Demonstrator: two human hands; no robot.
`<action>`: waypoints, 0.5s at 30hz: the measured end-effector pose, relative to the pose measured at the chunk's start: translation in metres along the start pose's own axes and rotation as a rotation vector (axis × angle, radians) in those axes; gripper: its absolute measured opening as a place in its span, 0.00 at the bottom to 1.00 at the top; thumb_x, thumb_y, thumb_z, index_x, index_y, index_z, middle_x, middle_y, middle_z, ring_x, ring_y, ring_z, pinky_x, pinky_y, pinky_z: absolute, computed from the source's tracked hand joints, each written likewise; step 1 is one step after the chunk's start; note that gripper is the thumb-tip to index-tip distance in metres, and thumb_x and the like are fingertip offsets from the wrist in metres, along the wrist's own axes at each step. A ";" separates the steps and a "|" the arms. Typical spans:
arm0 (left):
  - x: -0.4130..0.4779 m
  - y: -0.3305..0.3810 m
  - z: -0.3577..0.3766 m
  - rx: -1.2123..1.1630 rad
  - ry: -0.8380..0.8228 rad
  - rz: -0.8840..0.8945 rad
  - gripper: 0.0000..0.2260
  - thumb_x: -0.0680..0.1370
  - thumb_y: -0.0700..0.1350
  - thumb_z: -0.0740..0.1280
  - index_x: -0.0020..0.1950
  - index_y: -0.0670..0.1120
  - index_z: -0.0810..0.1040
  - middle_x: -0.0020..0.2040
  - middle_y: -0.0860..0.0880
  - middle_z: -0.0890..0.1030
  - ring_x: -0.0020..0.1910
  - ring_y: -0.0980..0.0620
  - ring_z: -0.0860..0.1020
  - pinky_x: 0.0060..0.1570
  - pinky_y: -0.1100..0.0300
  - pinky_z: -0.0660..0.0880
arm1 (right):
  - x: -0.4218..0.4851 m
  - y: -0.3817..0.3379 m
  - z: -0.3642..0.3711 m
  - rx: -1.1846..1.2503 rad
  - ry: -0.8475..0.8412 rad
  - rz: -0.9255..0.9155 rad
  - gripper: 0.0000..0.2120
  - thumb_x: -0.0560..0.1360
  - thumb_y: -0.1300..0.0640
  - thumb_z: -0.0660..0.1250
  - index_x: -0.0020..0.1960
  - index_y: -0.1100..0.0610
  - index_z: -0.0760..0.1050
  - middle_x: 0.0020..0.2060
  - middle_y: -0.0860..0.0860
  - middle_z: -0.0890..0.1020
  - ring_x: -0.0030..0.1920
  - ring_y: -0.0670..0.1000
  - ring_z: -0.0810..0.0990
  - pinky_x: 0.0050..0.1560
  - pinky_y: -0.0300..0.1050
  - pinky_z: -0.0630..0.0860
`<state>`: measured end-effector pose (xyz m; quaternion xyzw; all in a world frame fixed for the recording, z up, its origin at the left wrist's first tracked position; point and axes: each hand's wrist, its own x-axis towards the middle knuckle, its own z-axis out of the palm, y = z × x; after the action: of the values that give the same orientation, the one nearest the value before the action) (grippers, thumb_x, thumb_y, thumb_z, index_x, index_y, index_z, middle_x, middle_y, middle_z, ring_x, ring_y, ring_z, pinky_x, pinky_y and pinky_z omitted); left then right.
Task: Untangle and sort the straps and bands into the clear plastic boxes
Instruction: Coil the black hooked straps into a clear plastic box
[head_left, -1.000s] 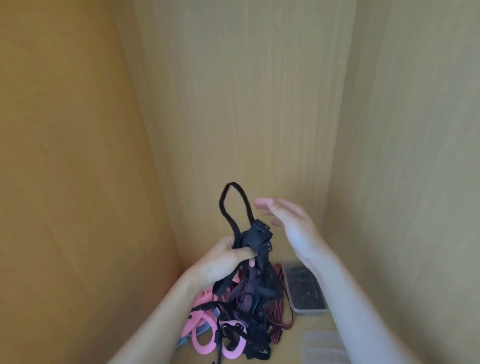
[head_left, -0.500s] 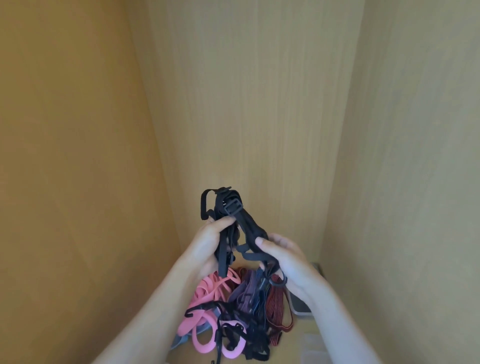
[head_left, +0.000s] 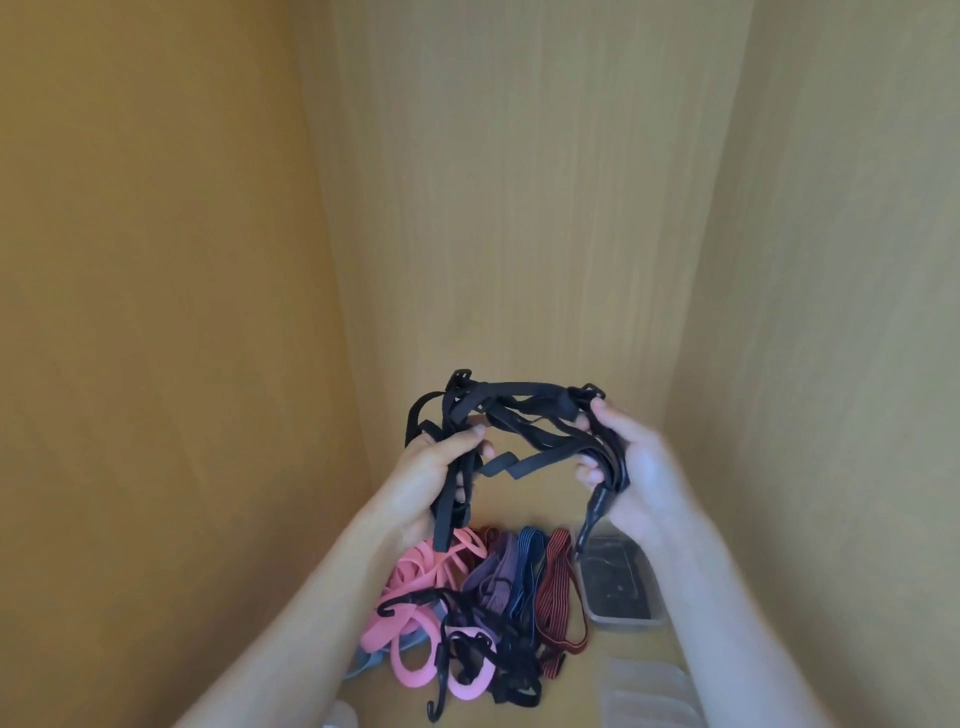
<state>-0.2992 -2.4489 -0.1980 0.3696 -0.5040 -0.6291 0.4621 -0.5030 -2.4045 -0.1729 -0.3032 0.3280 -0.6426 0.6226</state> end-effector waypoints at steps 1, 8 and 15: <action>-0.001 -0.001 -0.002 0.037 -0.002 -0.003 0.06 0.81 0.44 0.68 0.48 0.43 0.81 0.35 0.46 0.76 0.27 0.53 0.64 0.27 0.62 0.63 | 0.000 -0.002 0.000 0.002 0.027 0.004 0.04 0.81 0.60 0.64 0.48 0.59 0.74 0.37 0.53 0.74 0.24 0.47 0.66 0.19 0.36 0.64; -0.006 -0.017 -0.024 0.225 -0.014 -0.191 0.08 0.78 0.39 0.70 0.54 0.40 0.74 0.32 0.48 0.74 0.28 0.52 0.70 0.29 0.61 0.69 | 0.002 -0.020 0.005 0.051 0.111 0.094 0.01 0.78 0.63 0.65 0.49 0.60 0.73 0.36 0.53 0.75 0.24 0.46 0.66 0.19 0.34 0.64; 0.002 -0.027 -0.039 0.697 0.039 -0.347 0.39 0.63 0.60 0.80 0.68 0.45 0.72 0.61 0.46 0.80 0.59 0.47 0.80 0.66 0.49 0.73 | 0.009 -0.023 0.017 -0.063 0.147 0.065 0.13 0.80 0.67 0.61 0.61 0.60 0.77 0.39 0.54 0.73 0.24 0.46 0.68 0.20 0.34 0.65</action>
<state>-0.2693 -2.4602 -0.2326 0.5959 -0.6087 -0.4819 0.2052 -0.5035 -2.4145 -0.1448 -0.2641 0.4025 -0.6319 0.6074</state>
